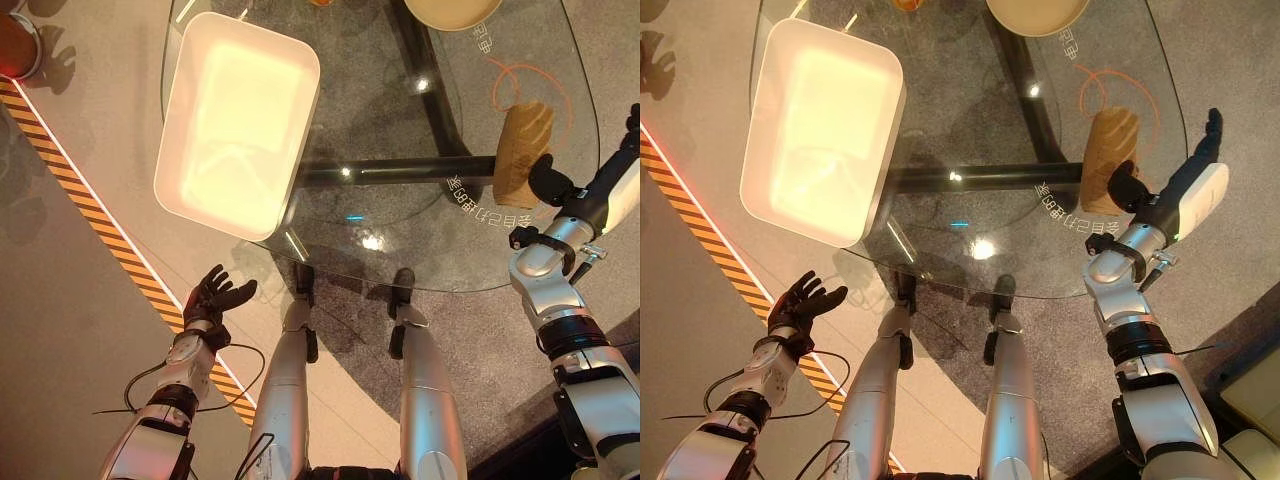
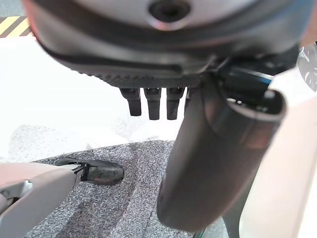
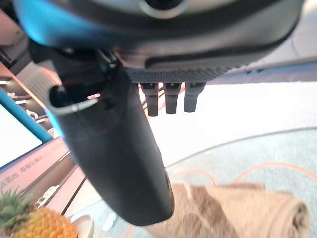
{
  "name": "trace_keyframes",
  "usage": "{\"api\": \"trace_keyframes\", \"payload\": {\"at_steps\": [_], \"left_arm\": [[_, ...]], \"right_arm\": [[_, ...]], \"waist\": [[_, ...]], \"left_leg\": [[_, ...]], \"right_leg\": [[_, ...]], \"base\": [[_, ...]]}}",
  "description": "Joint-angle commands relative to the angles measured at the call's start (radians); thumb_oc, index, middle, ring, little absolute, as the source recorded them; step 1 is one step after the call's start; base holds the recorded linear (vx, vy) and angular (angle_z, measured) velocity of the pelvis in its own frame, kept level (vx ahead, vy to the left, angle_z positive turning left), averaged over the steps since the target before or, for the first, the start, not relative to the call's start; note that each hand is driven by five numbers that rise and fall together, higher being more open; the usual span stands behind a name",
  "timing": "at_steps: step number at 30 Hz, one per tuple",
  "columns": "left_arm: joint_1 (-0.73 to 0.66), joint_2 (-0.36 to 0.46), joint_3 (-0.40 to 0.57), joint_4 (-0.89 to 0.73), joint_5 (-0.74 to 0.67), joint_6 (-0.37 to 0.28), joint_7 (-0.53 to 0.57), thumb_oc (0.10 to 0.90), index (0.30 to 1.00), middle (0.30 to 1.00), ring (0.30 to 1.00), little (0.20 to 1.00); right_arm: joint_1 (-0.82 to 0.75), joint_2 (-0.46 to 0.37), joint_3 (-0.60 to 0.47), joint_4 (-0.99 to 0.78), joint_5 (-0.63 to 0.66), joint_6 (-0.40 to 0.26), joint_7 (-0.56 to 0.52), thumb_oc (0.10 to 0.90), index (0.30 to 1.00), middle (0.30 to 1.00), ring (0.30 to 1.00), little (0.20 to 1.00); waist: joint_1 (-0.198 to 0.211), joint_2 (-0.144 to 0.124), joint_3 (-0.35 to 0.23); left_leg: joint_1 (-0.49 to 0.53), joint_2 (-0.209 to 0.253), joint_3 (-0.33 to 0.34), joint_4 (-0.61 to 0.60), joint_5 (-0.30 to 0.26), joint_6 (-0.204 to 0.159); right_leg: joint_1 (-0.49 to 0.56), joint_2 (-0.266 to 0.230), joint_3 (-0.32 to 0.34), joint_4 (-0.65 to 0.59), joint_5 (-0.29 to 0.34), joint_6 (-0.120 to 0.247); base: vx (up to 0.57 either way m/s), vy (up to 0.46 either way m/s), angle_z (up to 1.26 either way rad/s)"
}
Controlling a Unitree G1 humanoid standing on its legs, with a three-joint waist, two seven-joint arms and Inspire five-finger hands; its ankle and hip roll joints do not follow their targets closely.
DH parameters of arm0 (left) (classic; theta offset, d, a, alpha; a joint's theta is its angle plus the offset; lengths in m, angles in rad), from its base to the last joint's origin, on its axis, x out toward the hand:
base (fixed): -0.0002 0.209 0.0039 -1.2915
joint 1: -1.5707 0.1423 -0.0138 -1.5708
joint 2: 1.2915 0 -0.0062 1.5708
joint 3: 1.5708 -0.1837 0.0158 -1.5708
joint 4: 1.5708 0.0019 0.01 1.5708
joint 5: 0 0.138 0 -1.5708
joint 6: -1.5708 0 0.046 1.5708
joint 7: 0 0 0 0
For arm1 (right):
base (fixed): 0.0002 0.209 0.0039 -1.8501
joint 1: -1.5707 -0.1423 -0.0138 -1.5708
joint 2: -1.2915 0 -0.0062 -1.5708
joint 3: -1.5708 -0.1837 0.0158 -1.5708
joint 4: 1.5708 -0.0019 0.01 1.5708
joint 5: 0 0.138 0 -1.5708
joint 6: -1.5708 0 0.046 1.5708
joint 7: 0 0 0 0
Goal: Wipe the table with a cloth and put it in the basket.
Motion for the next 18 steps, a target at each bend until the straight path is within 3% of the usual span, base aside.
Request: {"api": "trace_keyframes", "payload": {"at_steps": [1,18], "left_arm": [[0.044,0.024,0.014,0.013,-0.006,-0.042,0.034,0.800,0.900,0.900,0.900,0.900],[0.033,0.013,0.000,0.021,0.011,-0.038,0.038,0.800,0.900,0.900,0.900,0.900]], "right_arm": [[-0.034,-0.054,0.014,-0.051,-0.052,-0.027,0.004,0.800,0.900,0.900,0.900,0.900],[-0.086,-0.030,0.089,-0.014,0.050,0.003,0.146,0.800,0.900,0.900,0.900,0.900]], "waist": [[0.000,-0.006,-0.020],[0.010,0.001,-0.020]], "left_leg": [[-0.009,-0.039,-0.041,0.121,-0.141,0.000],[0.007,-0.042,-0.037,0.112,-0.136,-0.003]], "right_leg": [[0.029,-0.008,-0.033,-0.096,0.060,0.019],[0.038,-0.010,-0.040,-0.096,0.059,0.017]], "base": [[0.00,0.000,0.00],[0.00,0.000,0.00]]}}
